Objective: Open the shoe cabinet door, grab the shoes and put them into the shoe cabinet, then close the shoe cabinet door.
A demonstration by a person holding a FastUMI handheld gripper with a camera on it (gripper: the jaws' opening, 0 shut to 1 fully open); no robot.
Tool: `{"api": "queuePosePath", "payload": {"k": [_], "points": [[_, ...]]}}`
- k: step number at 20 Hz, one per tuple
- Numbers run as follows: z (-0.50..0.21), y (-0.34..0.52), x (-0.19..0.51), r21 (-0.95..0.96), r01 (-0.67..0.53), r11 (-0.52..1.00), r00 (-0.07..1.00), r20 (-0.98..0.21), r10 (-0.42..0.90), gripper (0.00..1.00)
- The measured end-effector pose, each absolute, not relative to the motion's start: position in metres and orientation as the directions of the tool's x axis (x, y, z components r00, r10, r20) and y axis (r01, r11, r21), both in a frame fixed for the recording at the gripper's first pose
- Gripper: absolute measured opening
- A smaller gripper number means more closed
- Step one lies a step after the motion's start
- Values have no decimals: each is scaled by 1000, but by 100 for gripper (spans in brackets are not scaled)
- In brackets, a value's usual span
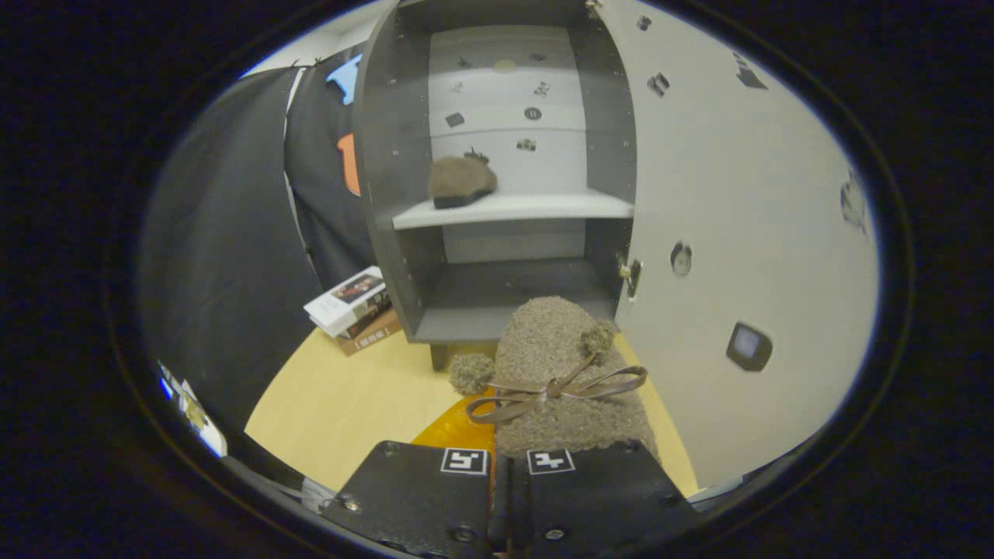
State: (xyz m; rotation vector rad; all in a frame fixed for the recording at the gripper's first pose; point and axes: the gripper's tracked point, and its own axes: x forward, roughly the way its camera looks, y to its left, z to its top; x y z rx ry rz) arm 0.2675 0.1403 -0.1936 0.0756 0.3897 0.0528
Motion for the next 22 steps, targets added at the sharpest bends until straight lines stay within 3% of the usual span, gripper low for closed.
{"api": "queuePosePath", "payload": {"k": [11,22], "points": [[-53,145,345,75,-66,995,983,-164,77,6],[2,153,484,-24,-78,997,994,-85,75,6]]}}
